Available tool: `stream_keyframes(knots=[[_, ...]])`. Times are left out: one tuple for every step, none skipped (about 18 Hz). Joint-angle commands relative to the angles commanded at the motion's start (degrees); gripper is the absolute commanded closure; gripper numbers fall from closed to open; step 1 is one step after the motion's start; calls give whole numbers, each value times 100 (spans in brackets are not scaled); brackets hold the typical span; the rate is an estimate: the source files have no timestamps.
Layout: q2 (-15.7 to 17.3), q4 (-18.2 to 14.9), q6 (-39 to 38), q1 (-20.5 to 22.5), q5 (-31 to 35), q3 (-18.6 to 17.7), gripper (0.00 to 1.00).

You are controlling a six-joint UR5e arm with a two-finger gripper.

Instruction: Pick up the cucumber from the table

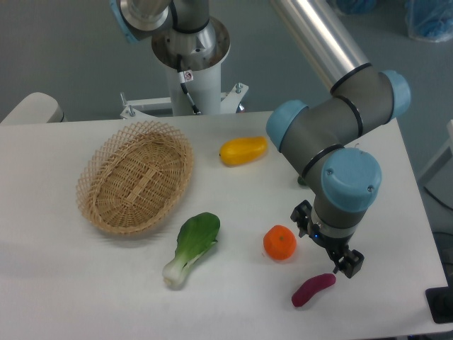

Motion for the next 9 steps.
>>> stream_keyframes(knots=[[0, 0, 0, 0, 0, 0, 0], [0, 0, 0, 0, 0, -9, 0], [9, 0, 9, 0, 9, -9, 0], [9, 0, 9, 0, 9, -17, 0], [9, 9, 9, 0, 17, -26, 0], [9, 26, 9, 0, 18, -35, 0], [17, 52, 9, 0, 18, -53, 0], [26, 88, 17, -9, 35, -79, 0], [35, 97, 18, -35, 35, -114, 0]])
